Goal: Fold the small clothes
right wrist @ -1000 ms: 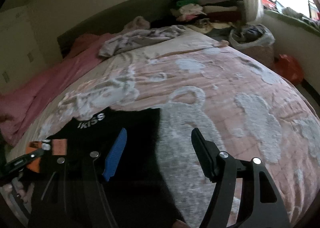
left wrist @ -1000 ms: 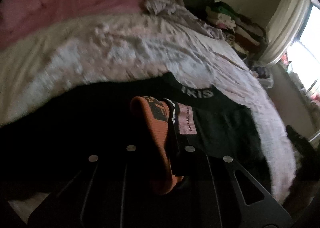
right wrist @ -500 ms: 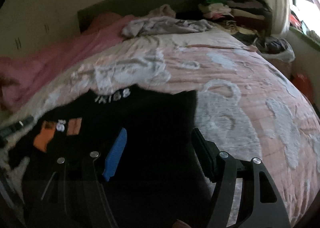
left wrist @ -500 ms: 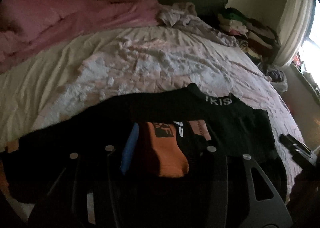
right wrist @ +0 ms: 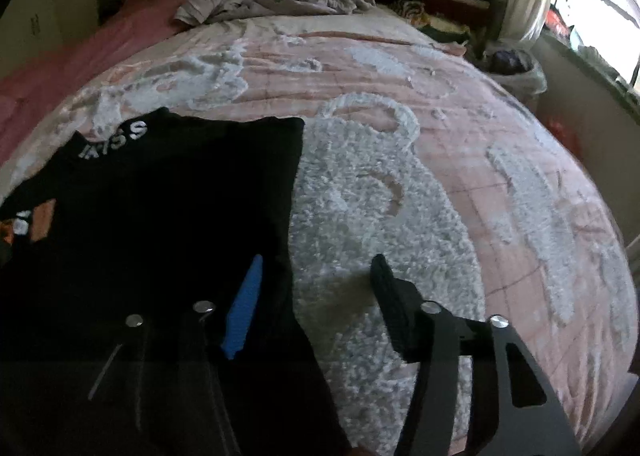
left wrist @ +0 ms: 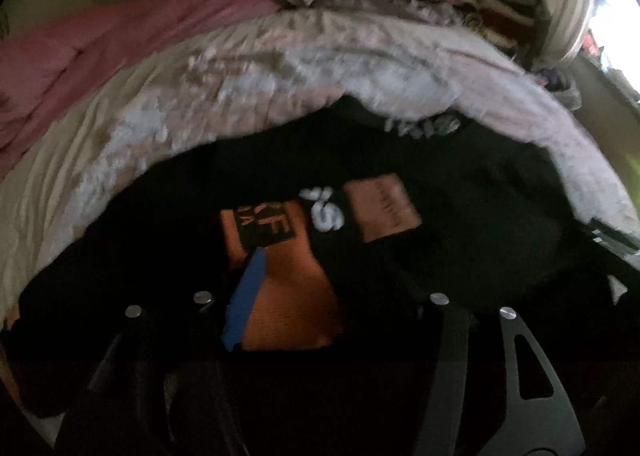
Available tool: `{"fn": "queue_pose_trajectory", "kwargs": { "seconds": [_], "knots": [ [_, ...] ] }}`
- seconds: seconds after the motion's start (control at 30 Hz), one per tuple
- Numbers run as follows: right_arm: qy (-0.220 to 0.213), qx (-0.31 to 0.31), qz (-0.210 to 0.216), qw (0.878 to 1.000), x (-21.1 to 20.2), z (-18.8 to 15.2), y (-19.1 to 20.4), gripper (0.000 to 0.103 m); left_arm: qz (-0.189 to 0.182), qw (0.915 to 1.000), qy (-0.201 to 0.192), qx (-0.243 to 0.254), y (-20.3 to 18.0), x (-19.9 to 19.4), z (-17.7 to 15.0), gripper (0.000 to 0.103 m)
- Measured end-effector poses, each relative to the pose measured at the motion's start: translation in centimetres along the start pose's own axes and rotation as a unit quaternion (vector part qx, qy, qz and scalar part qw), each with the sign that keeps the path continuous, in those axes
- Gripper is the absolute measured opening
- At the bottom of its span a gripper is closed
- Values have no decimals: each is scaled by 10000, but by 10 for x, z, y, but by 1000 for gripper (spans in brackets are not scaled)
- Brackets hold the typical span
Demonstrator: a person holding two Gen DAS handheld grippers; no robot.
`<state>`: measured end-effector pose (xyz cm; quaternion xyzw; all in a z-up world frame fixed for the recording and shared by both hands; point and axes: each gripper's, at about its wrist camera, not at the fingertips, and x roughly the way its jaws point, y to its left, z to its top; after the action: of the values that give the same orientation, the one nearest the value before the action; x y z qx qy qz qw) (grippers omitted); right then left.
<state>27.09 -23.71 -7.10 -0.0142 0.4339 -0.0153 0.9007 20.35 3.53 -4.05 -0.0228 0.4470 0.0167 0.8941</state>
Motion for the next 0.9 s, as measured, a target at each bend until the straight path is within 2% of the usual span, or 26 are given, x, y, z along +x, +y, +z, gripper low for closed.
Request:
{"fn": "queue_pose_trajectory", "kwargs": {
  "seconds": [0.07,0.2,0.3,0.4,0.47,0.57,0.73,0.9],
  "knots": [
    [15,69,41,10000,3,0,-3,58,-57,9999,141,-39,6,12,-7,53],
    [-1,93,12,10000,-1,1,-1,62,-243,9993,135,-244,14,13,-10,55],
    [-40,210,153,9997,-10,2,-5,65,-288,9990,140,-310,16,11,-10,55],
    [-134,313,400,9986,-22,4,-9,67,-310,9988,134,-354,18,7,-14,55],
    [-210,398,646,9969,-32,6,-9,74,-316,9983,188,-453,22,7,-15,60],
    [-357,396,1014,9934,-49,8,-3,80,-424,9969,229,-616,30,1,-19,61],
    [-546,225,1604,9853,-78,10,14,87,-405,9973,119,-604,32,-20,-21,61],
    [-729,101,1756,9817,-100,9,26,94,-369,9975,-74,-605,36,-45,-20,61]
  ]
}}
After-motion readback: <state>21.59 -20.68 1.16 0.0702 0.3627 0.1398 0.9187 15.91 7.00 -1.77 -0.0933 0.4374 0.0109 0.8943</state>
